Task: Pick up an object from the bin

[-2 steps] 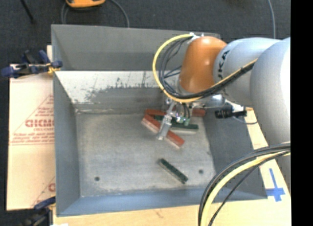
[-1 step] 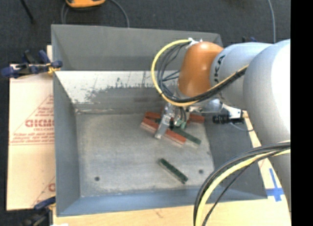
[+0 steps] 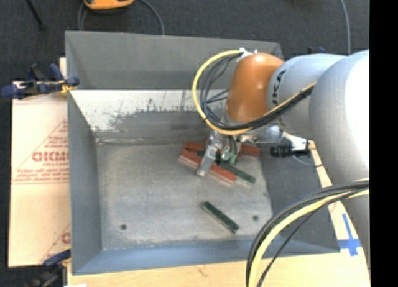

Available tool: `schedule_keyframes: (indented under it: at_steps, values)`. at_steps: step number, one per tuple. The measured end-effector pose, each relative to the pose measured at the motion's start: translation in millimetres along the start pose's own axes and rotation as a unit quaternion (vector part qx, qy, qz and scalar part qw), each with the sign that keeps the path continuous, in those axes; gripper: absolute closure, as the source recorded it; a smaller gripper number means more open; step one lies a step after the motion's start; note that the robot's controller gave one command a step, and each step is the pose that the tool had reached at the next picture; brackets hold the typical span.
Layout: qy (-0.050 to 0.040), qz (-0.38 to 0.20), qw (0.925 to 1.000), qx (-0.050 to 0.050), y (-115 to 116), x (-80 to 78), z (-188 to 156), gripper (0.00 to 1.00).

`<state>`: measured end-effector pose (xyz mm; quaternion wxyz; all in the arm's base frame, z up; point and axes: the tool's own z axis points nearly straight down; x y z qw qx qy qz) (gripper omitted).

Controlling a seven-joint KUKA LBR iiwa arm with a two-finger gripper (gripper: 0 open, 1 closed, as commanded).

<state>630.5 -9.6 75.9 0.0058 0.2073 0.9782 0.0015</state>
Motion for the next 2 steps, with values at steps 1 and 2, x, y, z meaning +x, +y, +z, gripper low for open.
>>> schedule_keyframes:
  at_steps: [1, 2]
  values:
    - [0.0015, 0.000, 1.0000, 0.000, -0.2, 0.6, -3.1, 1.00]
    - [0.0018, 0.000, 1.0000, 0.000, 0.4, 0.1, -12.8, 1.00]
